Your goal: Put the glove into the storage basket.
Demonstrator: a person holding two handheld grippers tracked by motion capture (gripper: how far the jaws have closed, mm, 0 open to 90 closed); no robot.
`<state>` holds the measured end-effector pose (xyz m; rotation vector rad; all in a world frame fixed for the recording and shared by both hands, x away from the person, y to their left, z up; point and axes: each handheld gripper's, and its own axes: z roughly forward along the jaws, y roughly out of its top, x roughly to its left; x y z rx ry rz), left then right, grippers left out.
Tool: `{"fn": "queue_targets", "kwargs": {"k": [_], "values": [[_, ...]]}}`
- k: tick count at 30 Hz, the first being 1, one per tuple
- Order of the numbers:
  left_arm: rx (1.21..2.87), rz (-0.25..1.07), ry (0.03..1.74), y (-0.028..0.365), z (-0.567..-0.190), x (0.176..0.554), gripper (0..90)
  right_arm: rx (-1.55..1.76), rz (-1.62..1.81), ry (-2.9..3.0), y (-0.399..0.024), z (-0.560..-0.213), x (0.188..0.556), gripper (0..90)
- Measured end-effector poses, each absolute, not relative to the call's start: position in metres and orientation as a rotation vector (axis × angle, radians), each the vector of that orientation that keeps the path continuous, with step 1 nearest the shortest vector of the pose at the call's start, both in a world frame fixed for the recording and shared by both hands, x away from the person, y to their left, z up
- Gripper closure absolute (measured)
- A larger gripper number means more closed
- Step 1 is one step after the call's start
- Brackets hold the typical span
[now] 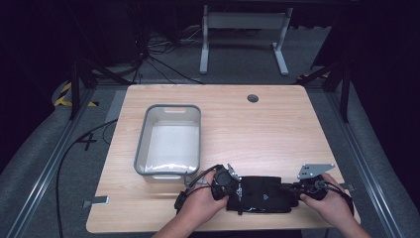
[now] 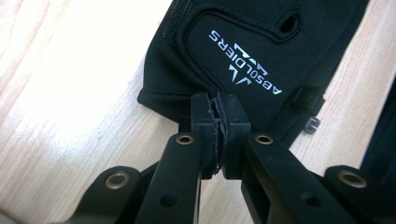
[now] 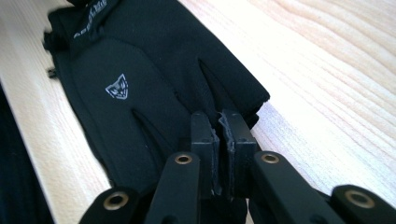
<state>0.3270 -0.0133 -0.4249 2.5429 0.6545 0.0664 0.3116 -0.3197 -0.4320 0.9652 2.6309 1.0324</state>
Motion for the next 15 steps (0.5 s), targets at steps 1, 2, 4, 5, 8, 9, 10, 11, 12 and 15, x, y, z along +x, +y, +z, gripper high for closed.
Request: {"fn": "queue_targets", "kwargs": {"k": [1,2,4,5,8,9,10,11,12,15], "values": [[2.542,0.066,0.653,-0.013,-0.424,0.327,87.3,0.973,1.047,2.631,-0.321,-0.430,0.312,85.1],[2.538,0.057,0.658,-0.013,-0.422,0.326,87.4,0.980,1.064,2.629,-0.322,-0.428,0.311,85.1],[2.531,0.052,0.651,-0.011,-0.419,0.326,87.6,0.994,1.080,2.627,-0.323,-0.425,0.311,85.1],[2.522,0.042,0.651,-0.011,-0.417,0.326,87.7,1.003,1.087,2.630,-0.324,-0.423,0.310,85.2],[2.494,0.020,0.640,-0.007,-0.408,0.324,87.7,1.043,1.135,2.636,-0.327,-0.413,0.308,85.2],[2.485,0.015,0.638,-0.006,-0.405,0.323,87.7,1.043,1.135,2.636,-0.327,-0.413,0.308,85.2],[2.475,0.003,0.636,-0.005,-0.401,0.322,87.7,1.047,1.147,2.637,-0.328,-0.411,0.307,85.2],[2.472,-0.011,0.635,-0.004,-0.399,0.321,87.7,1.055,1.159,2.636,-0.329,-0.408,0.307,85.2],[2.467,-0.023,0.629,-0.003,-0.396,0.320,87.7,1.063,1.182,2.632,-0.330,-0.402,0.305,85.3],[2.472,-0.047,0.616,-0.003,-0.391,0.316,87.7,1.065,1.197,2.632,-0.330,-0.398,0.304,85.3]]}}
